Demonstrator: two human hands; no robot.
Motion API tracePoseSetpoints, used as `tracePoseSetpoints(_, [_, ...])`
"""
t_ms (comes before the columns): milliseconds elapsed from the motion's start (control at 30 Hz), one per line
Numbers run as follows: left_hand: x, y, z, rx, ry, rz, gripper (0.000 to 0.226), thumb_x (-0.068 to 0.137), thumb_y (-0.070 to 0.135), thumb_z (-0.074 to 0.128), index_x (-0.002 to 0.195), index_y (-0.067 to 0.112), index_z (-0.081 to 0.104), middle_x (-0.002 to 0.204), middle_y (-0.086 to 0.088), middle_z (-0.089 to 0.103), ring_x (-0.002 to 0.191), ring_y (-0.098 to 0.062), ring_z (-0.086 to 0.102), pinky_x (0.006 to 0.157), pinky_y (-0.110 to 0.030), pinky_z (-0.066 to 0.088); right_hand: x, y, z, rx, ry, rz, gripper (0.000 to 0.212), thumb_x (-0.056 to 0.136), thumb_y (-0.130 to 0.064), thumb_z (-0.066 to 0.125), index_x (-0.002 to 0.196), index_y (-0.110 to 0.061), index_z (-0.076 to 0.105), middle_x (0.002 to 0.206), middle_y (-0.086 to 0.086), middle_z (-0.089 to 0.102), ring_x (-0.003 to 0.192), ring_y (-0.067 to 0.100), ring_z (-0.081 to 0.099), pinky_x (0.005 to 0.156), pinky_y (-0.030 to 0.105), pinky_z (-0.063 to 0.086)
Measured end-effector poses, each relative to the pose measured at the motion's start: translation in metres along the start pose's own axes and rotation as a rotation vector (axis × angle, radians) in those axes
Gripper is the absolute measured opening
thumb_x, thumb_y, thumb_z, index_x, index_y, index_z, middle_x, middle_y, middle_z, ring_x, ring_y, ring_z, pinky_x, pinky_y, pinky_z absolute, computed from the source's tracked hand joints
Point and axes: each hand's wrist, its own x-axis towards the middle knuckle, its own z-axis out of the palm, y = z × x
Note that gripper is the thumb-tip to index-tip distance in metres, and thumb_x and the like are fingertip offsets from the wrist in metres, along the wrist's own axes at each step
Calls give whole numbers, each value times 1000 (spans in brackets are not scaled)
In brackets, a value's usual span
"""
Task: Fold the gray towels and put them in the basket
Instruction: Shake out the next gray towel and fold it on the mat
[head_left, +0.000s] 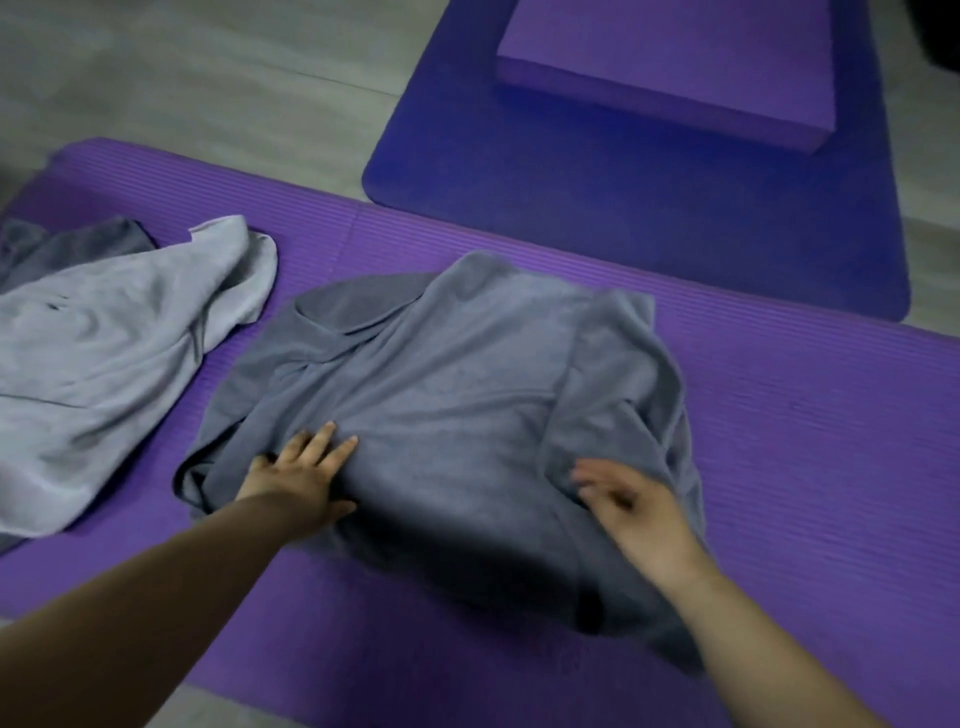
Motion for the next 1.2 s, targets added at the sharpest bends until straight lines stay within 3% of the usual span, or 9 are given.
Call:
tracePoseSetpoints(133, [-3,-8,4,92,40,-48,80,88,52,43,145,27,-8,156,1,-10,144,-19,2,114,-38,16,15,27,-42,79,533,301,17,88,-2,52,96,1,67,91,15,65,83,12,56,82,25,42])
tracePoseSetpoints(233, [-2,-12,1,153,61,-80,72,91,43,41,146,22,0,156,-1,-2,144,-19,3,115,-36,12,32,53,-45,90,338,485,16,86,-13,59,71,-10,66,61,2,60,72,13,51,61,24,42])
tracePoseSetpoints(367, [-3,-21,-4,145,93,-155,53,96,32,31,144,20,9,155,-2,3,144,-20,4,116,-34,11,41,43,-35,-18,241,465,30,82,-13,65,107,4,59,101,14,60,101,27,57,85,27,45])
tracePoseSetpoints(533, [-5,27,-8,-20,183,185,72,90,48,30,145,24,-9,155,-2,-12,145,-17,1,116,-30,7,39,23,-74,-170,27,373,33,86,1,53,57,-15,49,55,4,48,61,19,47,42,8,35])
tracePoseSetpoints(700, [2,61,-6,81,10,321,77,90,51,38,144,30,-13,153,0,-22,144,-19,-12,116,-39,6,38,-6,-140,-199,608,203,34,81,-18,55,109,0,61,102,20,65,101,26,61,84,33,43])
tracePoseSetpoints(767, [2,60,-5,157,5,298,76,91,52,36,144,31,-14,153,0,-24,143,-19,-13,115,-40,8,38,-11,-138,-170,553,97,50,79,-24,61,126,-8,51,106,12,64,102,10,60,88,32,42])
tracePoseSetpoints(867, [2,60,-6,196,14,243,75,90,54,34,144,31,-12,153,-1,-22,144,-18,-11,115,-40,9,35,13,-119,-325,569,137,73,74,-37,59,138,-9,38,139,16,41,128,31,35,106,39,26])
tracePoseSetpoints(1033, [0,42,-12,206,42,151,75,90,54,35,145,29,-11,155,-2,-18,144,-19,-9,115,-41,10,3,72,-78,-189,517,692,67,82,-25,64,137,-3,31,143,23,30,134,37,24,107,46,25])
tracePoseSetpoints(1200, [-1,23,-3,184,114,95,72,90,56,32,146,26,-2,156,0,-8,144,-17,-5,116,-38,6,-16,84,-65,-112,470,603,42,84,-8,56,121,3,41,115,31,57,107,45,54,86,46,42])
